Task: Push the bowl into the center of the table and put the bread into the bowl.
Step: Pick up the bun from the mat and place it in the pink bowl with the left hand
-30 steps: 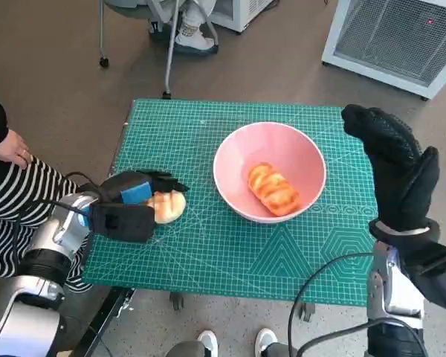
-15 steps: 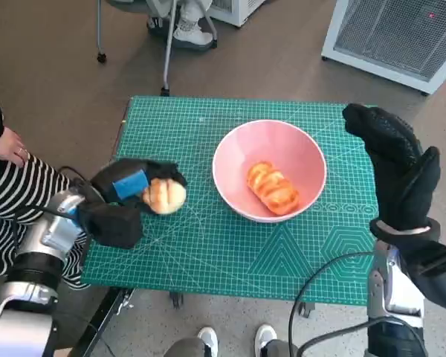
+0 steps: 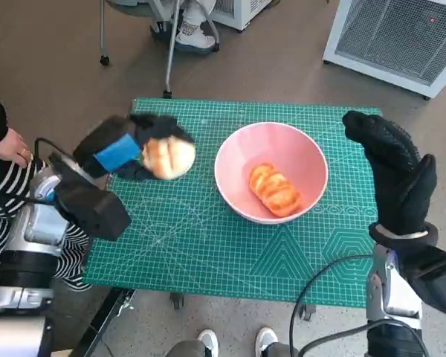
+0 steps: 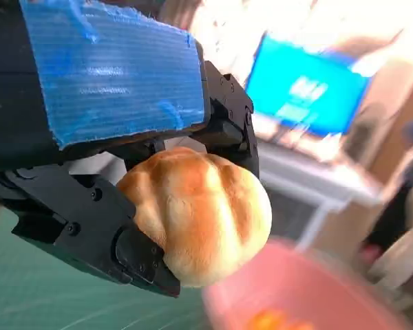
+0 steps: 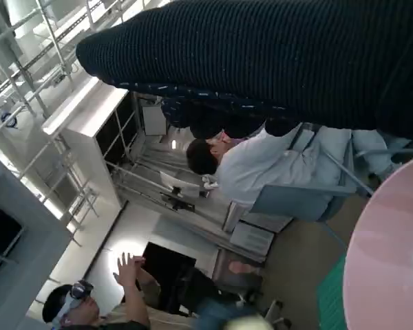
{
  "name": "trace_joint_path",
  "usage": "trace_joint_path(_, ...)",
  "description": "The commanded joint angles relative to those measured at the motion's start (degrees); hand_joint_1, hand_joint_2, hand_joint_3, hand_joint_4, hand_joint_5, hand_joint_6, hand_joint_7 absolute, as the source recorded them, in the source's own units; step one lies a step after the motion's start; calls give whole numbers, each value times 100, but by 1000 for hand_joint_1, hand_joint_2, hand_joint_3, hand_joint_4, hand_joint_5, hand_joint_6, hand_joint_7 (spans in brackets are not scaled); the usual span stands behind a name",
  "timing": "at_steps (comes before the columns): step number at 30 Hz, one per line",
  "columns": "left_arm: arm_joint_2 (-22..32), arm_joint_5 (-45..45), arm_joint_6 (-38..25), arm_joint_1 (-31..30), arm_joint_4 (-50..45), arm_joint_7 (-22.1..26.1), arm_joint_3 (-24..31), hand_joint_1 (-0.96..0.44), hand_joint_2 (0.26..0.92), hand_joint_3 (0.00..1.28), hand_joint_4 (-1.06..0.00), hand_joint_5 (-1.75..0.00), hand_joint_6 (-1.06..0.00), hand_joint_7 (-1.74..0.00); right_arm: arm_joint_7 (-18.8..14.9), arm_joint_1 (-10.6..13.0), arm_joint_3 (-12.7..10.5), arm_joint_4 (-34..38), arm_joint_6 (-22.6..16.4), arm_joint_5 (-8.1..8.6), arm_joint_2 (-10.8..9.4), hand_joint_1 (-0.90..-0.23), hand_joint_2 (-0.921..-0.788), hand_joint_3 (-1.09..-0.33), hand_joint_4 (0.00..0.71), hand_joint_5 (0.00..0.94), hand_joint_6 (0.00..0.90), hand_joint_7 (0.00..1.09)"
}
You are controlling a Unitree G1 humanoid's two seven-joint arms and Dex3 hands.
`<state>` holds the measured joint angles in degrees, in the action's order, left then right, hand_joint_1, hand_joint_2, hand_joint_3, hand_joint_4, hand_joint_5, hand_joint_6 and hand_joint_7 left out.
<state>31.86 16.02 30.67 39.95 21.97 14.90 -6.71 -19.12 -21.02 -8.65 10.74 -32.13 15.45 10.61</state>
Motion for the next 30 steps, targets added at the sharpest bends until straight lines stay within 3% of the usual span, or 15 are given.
trace_joint_path(1,-342,72,-69,159,-211,-46,-143,1,899,18,-811,-1042,-699,-1086,-105,172,19,217,-83,2,-54,-742,-921,-810,159,1,64,486)
trace_joint_path(9,-847,314,-49,571,190,71,-561,1,890,7,-857,-988,-723,-1058,-291,228,-4,412,-203,165,-94,-752,-921,-780,154,0,59,493)
trace_joint_path(15,-1259,546,-14,907,996,-8,-900,0,916,29,-770,-1071,-649,-1150,-407,245,-38,561,-291,243,-107,-736,-921,-775,150,0,52,498)
trace_joint_path(24,-1773,1160,-86,1412,2360,-311,-1410,-1,920,109,-668,-1220,-550,-1211,-432,235,-81,840,-499,229,-108,-733,-921,-778,147,0,45,508)
trace_joint_path(27,-1830,1233,-102,1505,2635,-320,-1485,-237,921,177,-527,-848,-529,-1333,-445,214,-86,937,-568,232,-103,-732,-921,-779,146,0,43,511)
trace_joint_path(30,-1844,1247,-46,1557,2751,-362,-1497,-314,921,199,-492,-704,-522,-1374,-448,203,-80,974,-603,239,-98,-732,-921,-779,146,0,40,515)
